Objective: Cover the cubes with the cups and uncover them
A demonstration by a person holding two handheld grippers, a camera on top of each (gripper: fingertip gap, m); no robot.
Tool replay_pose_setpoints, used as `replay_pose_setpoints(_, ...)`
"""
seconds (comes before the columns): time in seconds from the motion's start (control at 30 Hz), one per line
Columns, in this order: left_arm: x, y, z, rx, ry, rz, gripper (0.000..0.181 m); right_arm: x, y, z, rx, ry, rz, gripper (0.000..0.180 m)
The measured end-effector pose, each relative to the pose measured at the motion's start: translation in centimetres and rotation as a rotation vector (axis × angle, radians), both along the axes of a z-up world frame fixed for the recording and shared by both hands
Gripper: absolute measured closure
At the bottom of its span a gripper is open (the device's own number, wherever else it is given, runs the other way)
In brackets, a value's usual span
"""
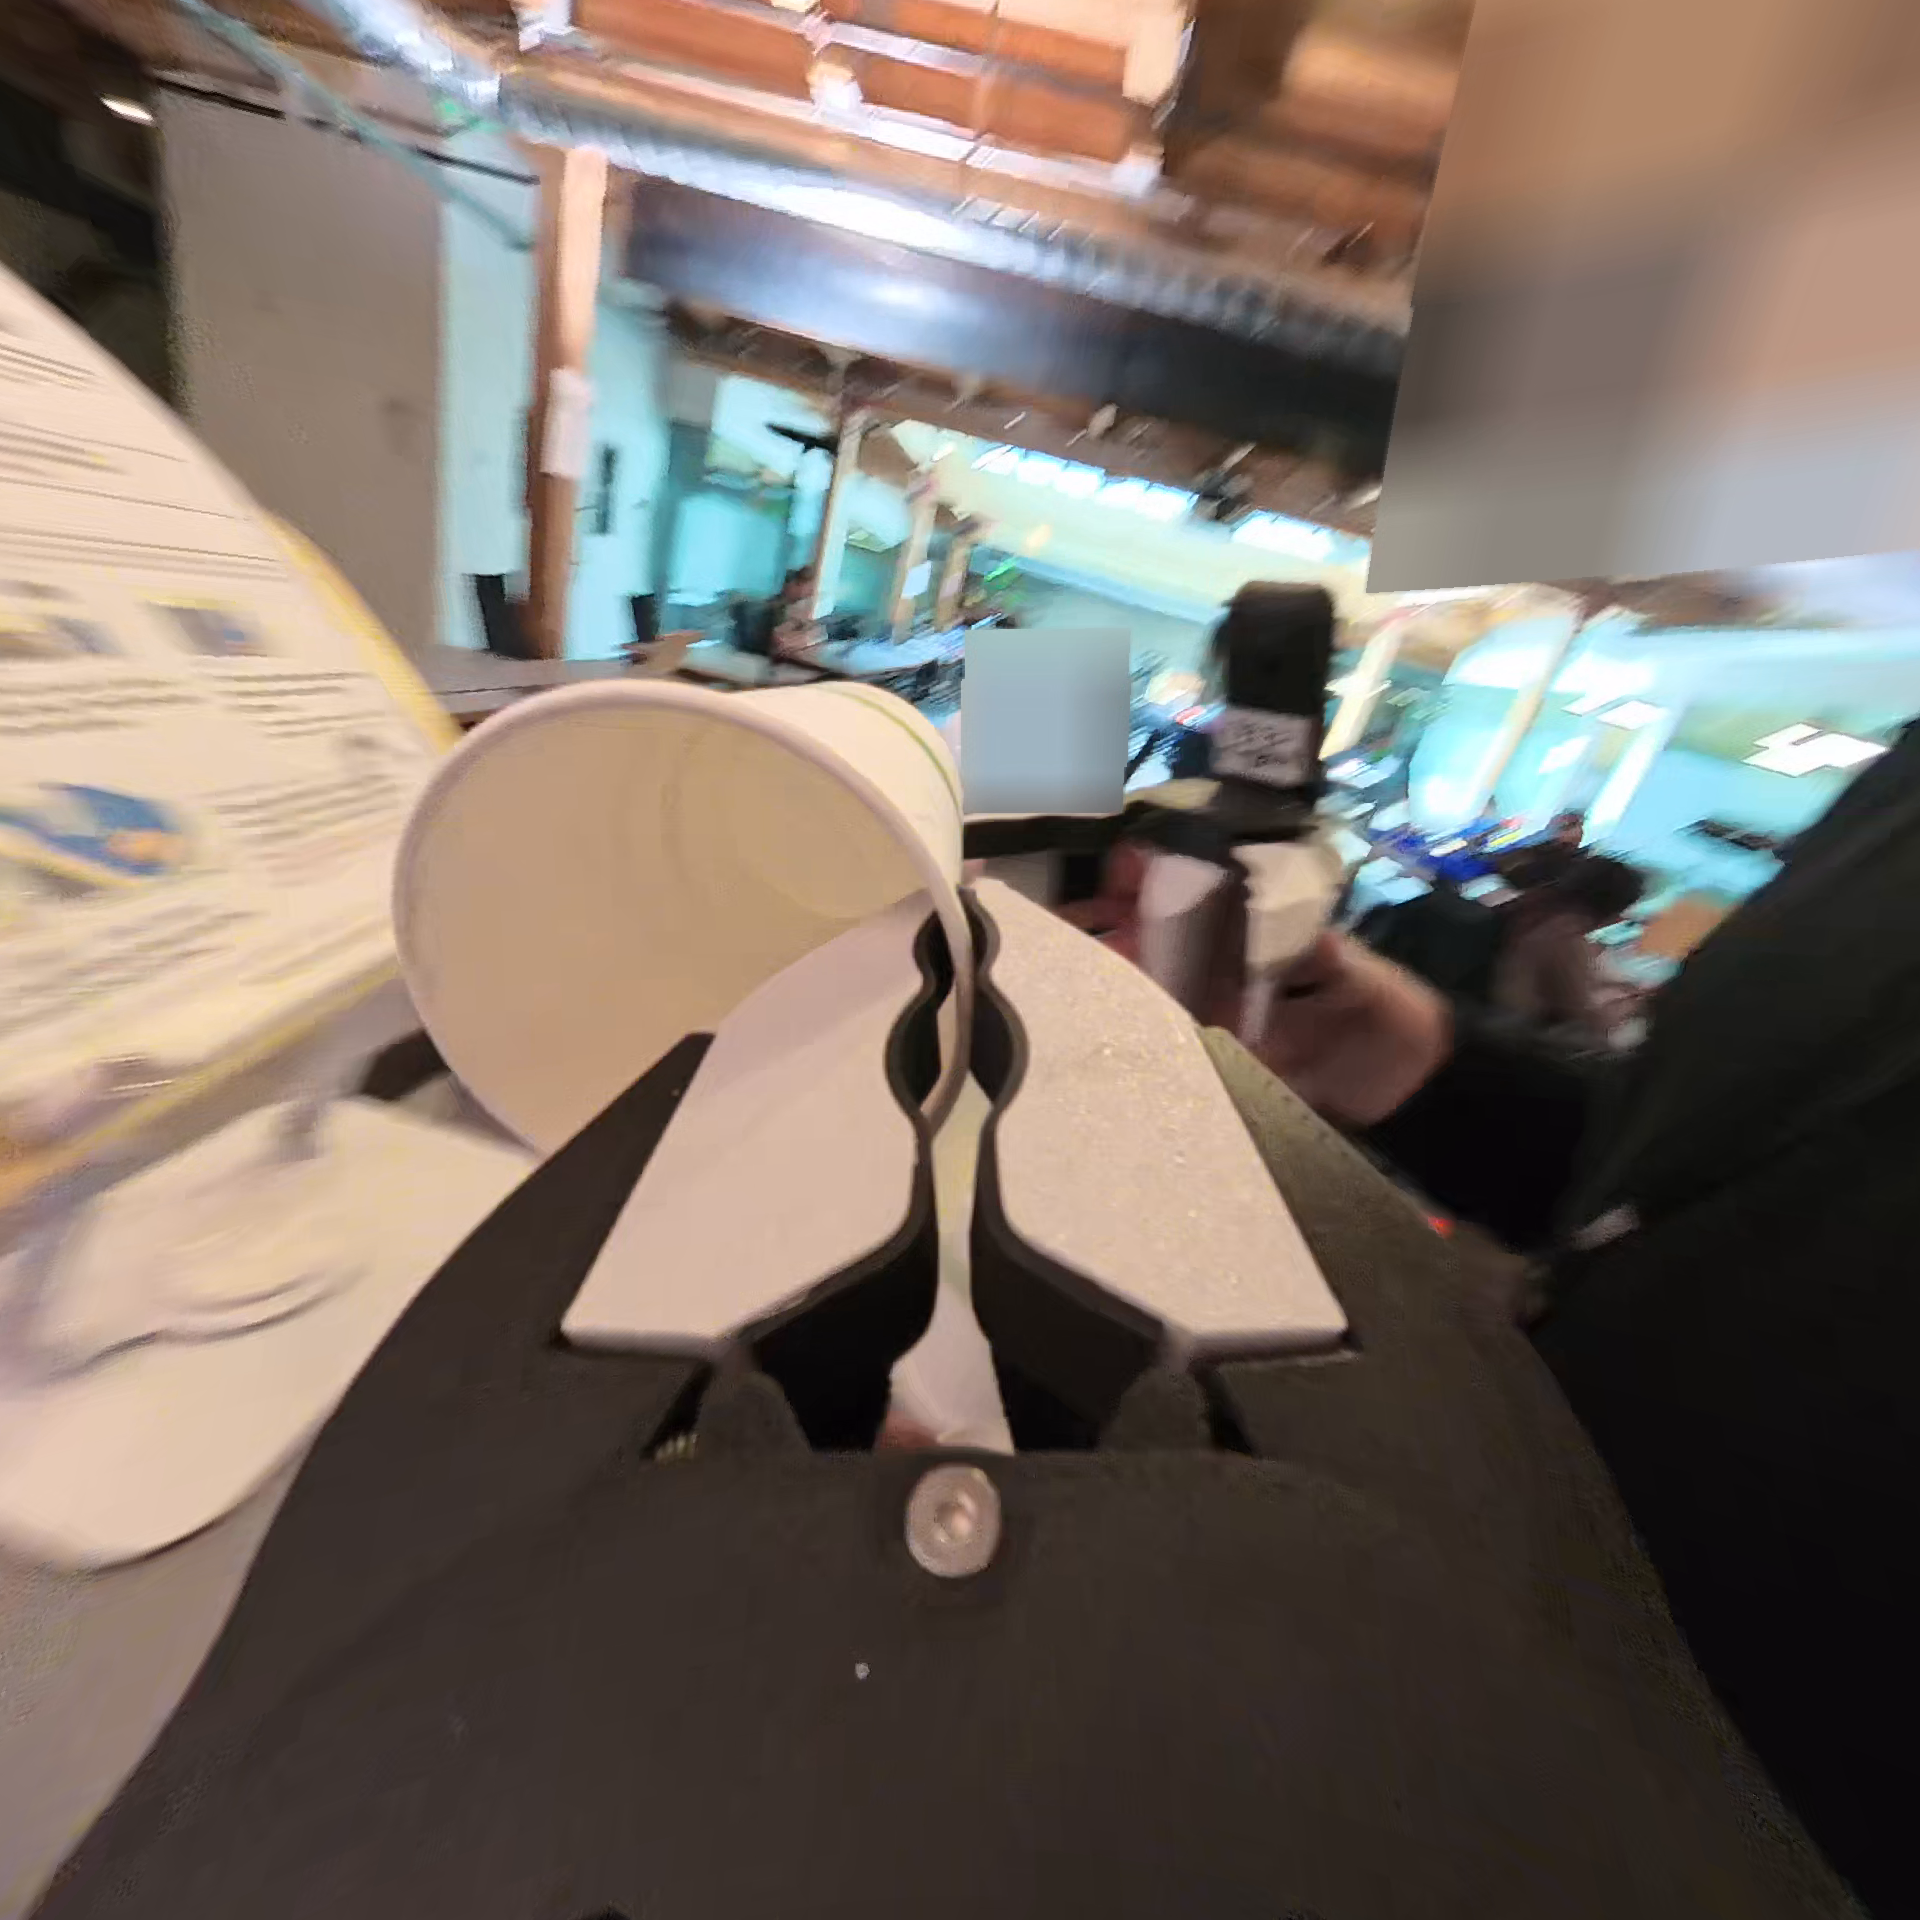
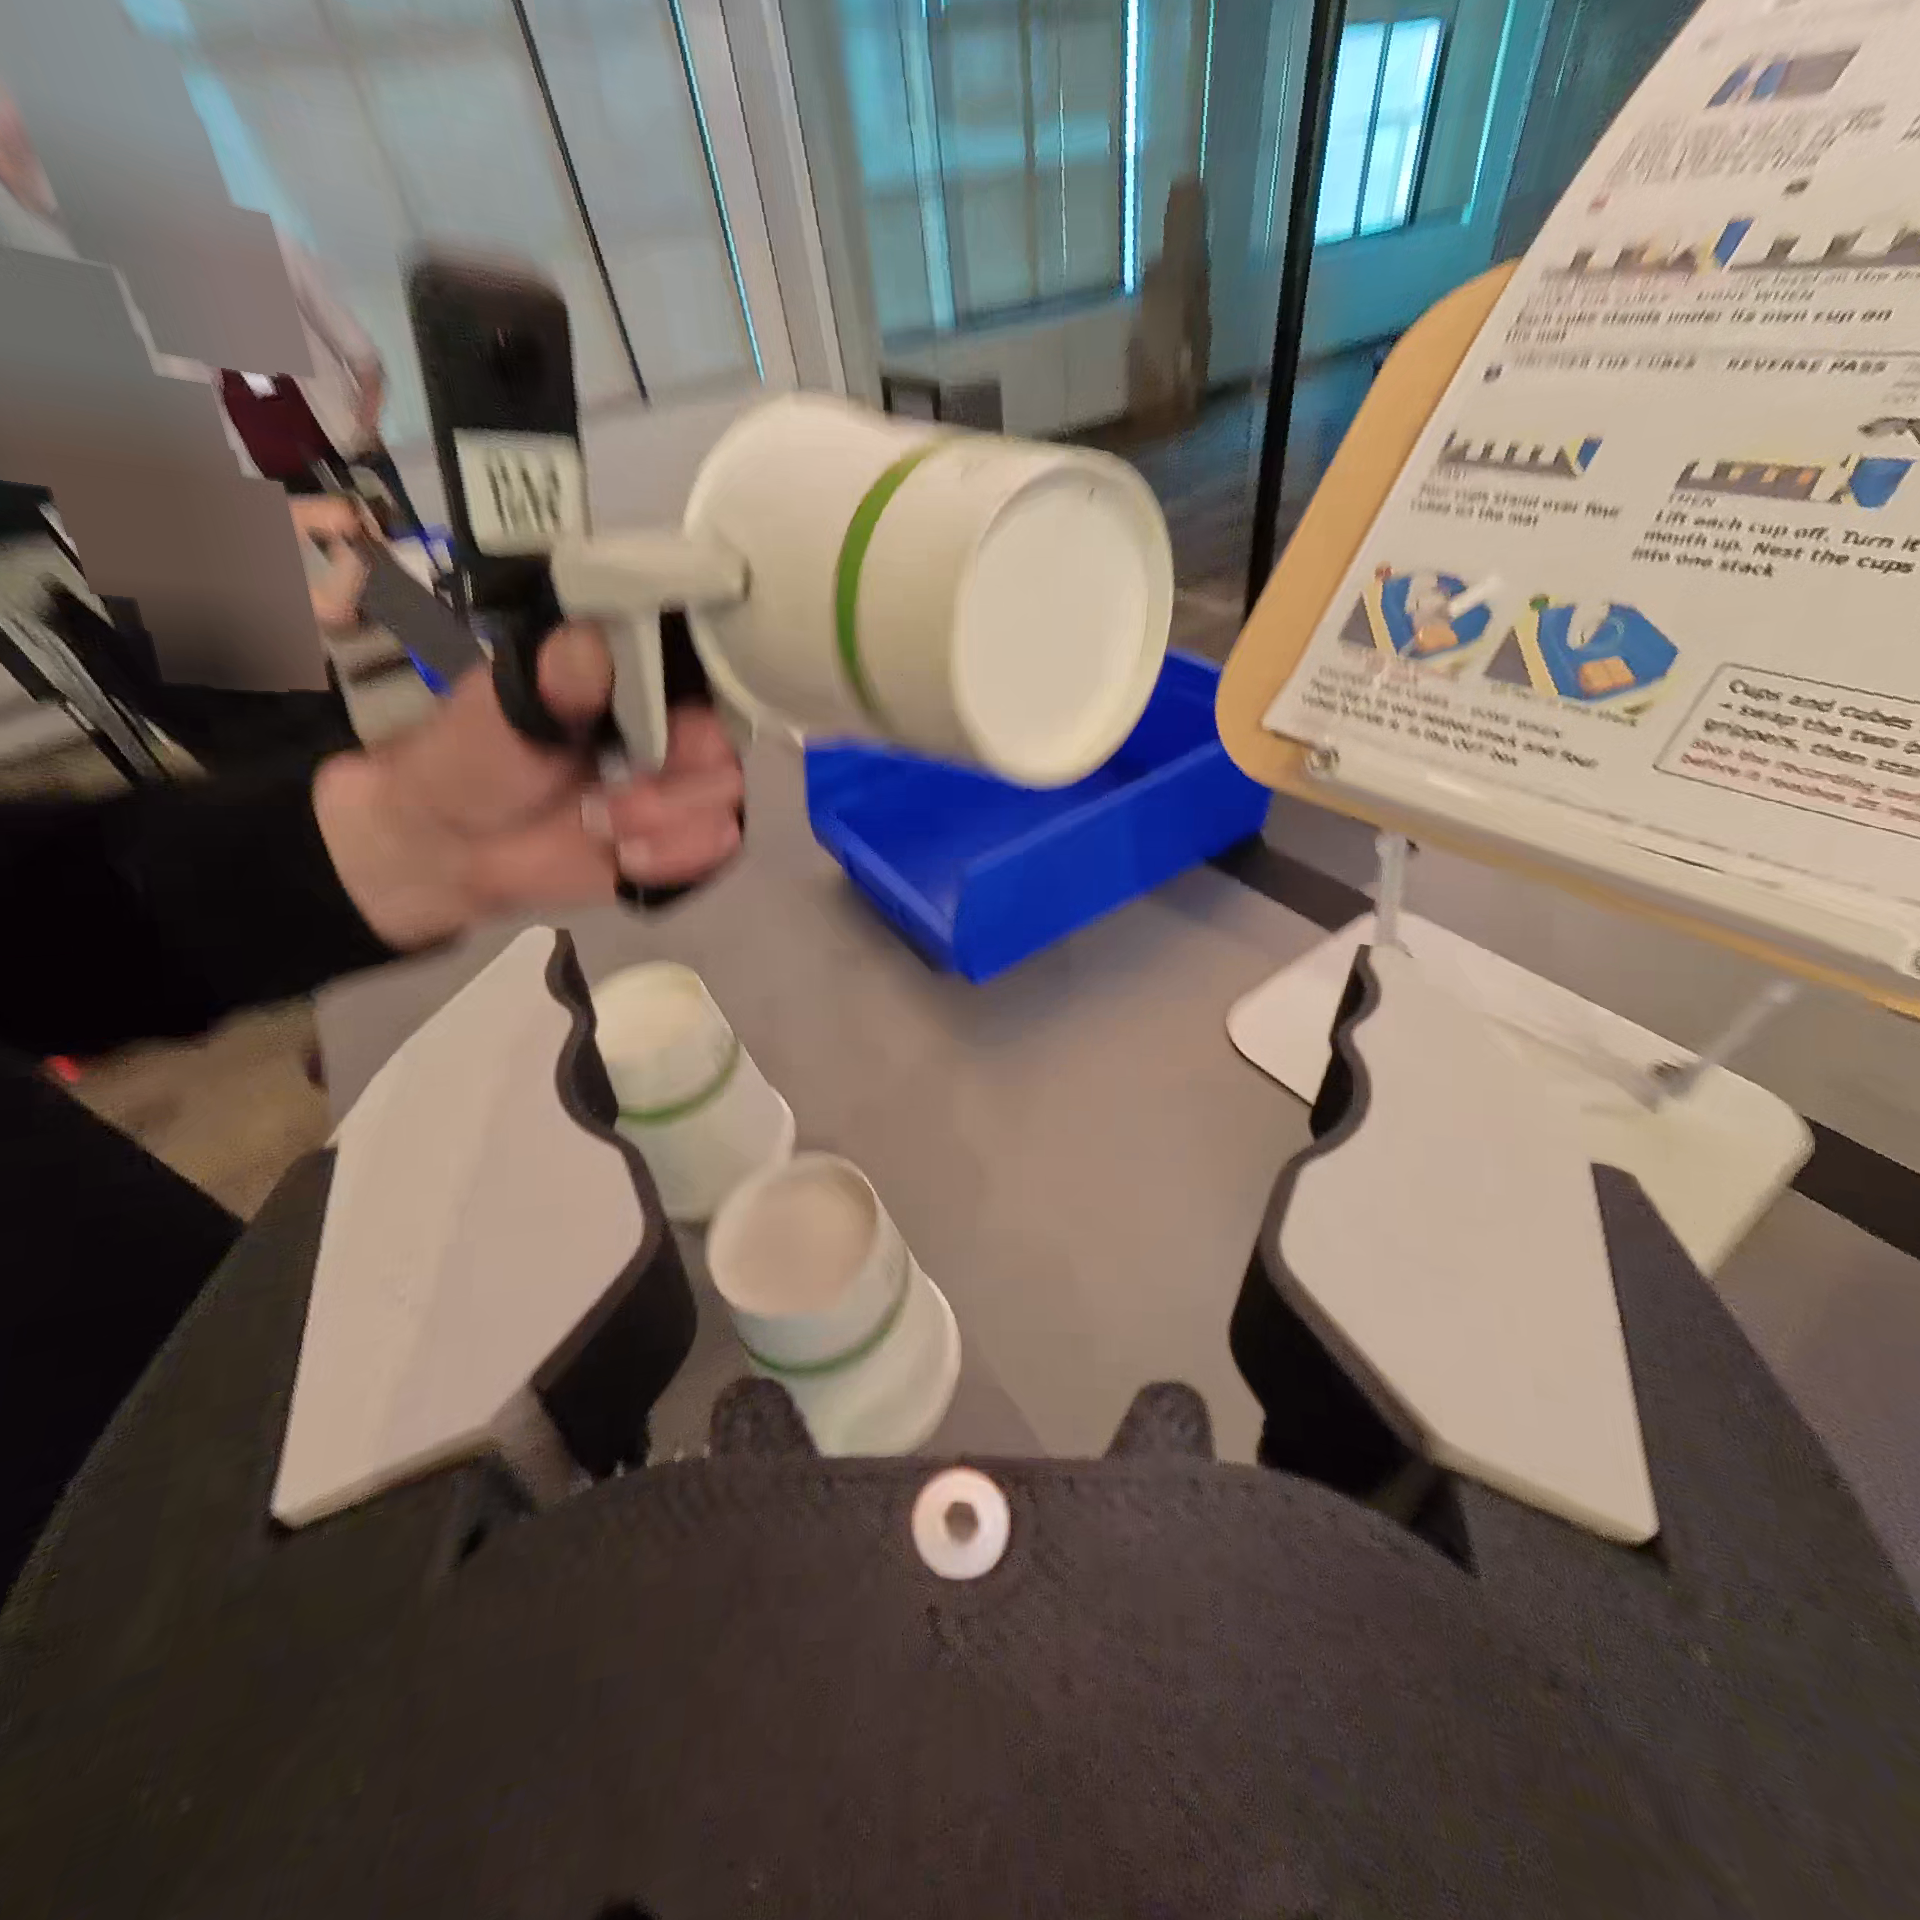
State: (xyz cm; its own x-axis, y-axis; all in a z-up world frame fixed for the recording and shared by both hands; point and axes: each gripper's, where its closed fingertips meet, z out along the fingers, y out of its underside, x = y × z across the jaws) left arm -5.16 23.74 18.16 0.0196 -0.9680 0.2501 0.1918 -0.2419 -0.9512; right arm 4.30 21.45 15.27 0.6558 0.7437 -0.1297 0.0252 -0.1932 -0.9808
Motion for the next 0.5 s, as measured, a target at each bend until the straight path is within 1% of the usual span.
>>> replay_pose_setpoints(0.1, 2.9, -3.9, -0.1, -0.096, -0.083, -0.143, 0.181, 0.0, -0.2, 1.5, -0.015, 0.192, 0.024, 0.044)
replay_pose_setpoints(0.23, 5.4, -7.1, -0.6, -0.160, -0.120, -0.254, 0.181, -0.4, -1.3, 1.6, -0.046, 0.310, 0.077, 0.045)
replay_pose_setpoints(0.27, 6.0, -7.6, -0.8, -0.167, -0.121, -0.271, 0.181, -0.5, -1.8, 1.8, -0.038, 0.350, 0.098, 0.051)
replay_pose_setpoints(0.3, 6.5, -8.2, -0.9, -0.172, -0.120, -0.291, 0.181, -0.5, -2.4, 2.1, -0.027, 0.390, 0.114, 0.062)
replay_pose_setpoints(0.33, 6.9, -8.7, -0.9, -0.181, -0.126, -0.315, 0.180, -0.2, -2.8, 2.2, -0.022, 0.424, 0.117, 0.079)
replay_pose_setpoints(0.37, 7.2, -9.1, -0.9, -0.189, -0.130, -0.326, 0.180, 0.4, -2.9, 2.5, -0.008, 0.465, 0.095, 0.085)
replay_pose_setpoints(0.43, 7.8, -9.6, -1.1, -0.208, -0.132, -0.347, 0.180, 1.2, -3.4, 2.4, -0.008, 0.497, 0.086, 0.087)
replay_pose_setpoints(0.5, 8.4, -9.8, -1.3, -0.224, -0.120, -0.364, 0.180, 1.8, -3.7, 2.1, -0.013, 0.477, 0.074, 0.087)
